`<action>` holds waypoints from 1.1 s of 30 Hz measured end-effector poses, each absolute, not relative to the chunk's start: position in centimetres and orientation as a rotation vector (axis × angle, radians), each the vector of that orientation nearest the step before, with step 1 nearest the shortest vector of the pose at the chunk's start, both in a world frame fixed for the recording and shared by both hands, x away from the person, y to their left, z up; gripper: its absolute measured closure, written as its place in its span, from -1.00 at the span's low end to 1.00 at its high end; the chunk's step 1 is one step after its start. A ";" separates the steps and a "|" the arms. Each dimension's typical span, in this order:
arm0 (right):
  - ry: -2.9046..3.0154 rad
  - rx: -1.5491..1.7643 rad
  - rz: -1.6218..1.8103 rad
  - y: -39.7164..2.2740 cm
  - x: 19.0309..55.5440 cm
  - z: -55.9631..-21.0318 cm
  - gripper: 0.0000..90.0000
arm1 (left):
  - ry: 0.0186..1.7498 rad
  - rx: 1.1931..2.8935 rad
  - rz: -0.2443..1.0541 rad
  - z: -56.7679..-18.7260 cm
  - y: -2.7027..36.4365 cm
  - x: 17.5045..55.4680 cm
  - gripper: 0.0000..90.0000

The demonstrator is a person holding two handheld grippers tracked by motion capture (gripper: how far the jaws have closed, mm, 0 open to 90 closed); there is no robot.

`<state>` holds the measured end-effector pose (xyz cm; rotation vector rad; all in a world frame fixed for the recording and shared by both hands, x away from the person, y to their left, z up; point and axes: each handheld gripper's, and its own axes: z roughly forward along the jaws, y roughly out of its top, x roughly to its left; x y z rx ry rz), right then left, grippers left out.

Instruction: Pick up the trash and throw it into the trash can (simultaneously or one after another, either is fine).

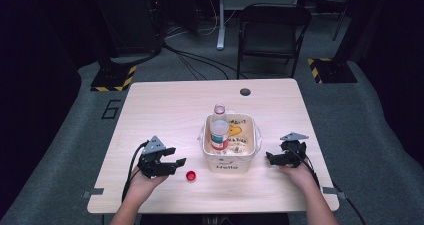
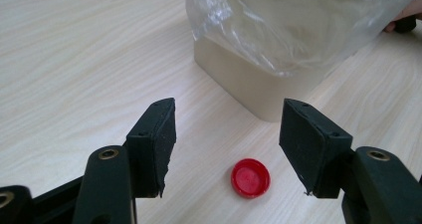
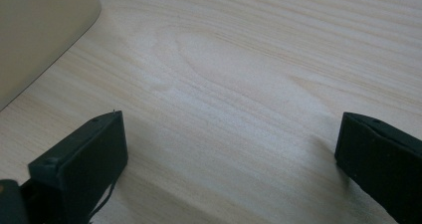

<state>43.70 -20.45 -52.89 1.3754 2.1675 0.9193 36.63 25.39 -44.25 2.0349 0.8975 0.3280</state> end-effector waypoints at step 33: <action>2.167 1.375 0.919 -20.5 43.7 -52.9 -1.00 | 0.879 2.064 0.219 -49.5 23.3 35.8 0.03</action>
